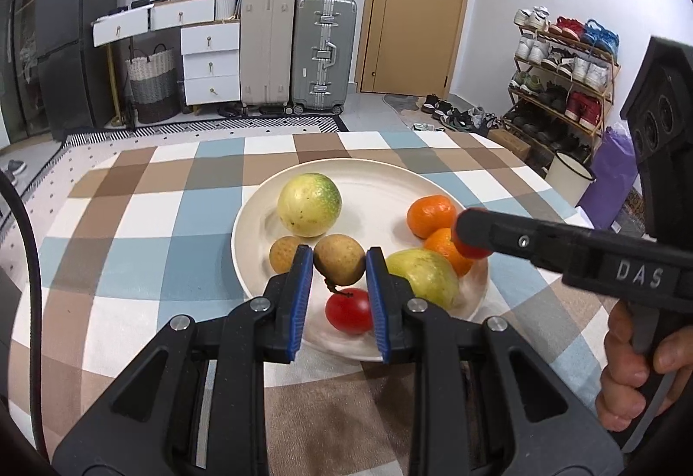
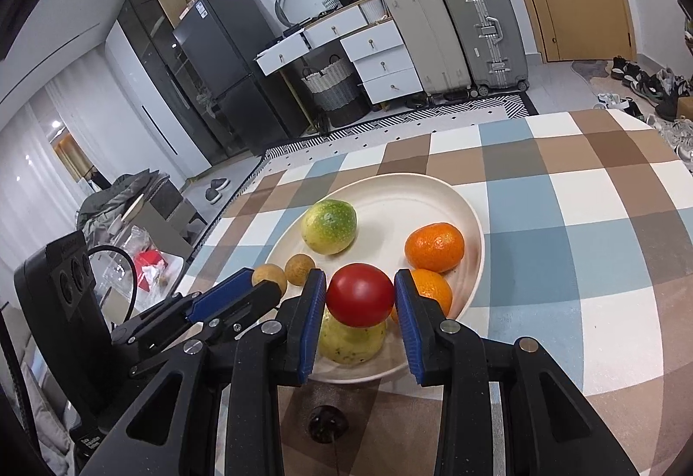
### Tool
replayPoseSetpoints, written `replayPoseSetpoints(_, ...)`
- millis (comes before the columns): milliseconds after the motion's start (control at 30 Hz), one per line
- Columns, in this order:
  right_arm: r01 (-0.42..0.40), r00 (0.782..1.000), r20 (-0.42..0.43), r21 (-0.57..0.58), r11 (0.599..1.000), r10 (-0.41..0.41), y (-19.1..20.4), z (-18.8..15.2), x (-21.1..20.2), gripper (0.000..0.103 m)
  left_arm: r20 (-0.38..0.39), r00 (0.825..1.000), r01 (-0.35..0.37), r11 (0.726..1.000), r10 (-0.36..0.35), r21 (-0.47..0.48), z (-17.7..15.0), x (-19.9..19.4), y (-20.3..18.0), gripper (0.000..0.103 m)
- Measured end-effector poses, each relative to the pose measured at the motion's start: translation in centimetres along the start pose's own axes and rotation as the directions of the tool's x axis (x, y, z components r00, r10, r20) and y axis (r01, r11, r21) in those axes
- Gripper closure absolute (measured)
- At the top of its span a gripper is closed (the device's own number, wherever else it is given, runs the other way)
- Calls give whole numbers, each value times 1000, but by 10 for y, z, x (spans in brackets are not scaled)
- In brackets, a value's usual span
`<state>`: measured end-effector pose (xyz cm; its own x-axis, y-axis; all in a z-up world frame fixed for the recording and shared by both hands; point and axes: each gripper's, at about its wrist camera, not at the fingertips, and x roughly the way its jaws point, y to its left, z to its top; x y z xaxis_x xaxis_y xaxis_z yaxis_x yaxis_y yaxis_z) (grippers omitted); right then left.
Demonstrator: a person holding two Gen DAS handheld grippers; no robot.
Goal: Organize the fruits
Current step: 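Carry the tomato and longan over the plate with both tools, then open both tools to release the fruits on the plate and withdraw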
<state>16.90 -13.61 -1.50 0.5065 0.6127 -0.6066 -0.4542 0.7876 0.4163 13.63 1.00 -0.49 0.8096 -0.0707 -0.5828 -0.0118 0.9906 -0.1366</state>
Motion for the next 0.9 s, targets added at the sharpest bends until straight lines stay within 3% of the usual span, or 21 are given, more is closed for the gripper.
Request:
replayPoseSetpoints(300,-3,1000,-22,15,1000,3,2,4,18,69,-2,1000,11,1000,-11,-16,-3,7,8,81)
replayPoseSetpoints(433,-7,1000,-18,11,1000,7,4,3,17,57,-11,1000,16,1000,-17,-25,-3,7,10,80)
replayPoseSetpoints(533,-9,1000,2,6,1000,8,3,1,11,53,-20,1000,12,999,-12,-34,-4,5,12,66)
replayPoseSetpoints(600,9,1000,-4,-4,1000,-9,1,0,7,51,-4,1000,9,999,-10,-44,-5,0,13,43)
replayPoseSetpoints(633,14,1000,-7,-10,1000,-14,0,-1,5,49,5,1000,10,999,-9,-47,-5,-2,14,38)
replayPoseSetpoints(700,24,1000,-4,-20,1000,-24,-3,-3,0,37,23,1000,8,999,-7,-47,-6,-9,14,22)
replayPoseSetpoints(800,37,999,6,-16,999,-37,-11,-9,-11,18,31,1000,3,999,-1,-39,-9,-18,14,19)
replayPoseSetpoints(900,57,998,-10,-40,998,-58,-14,-14,-19,10,23,1000,-13,1000,13,-26,-14,-26,11,16)
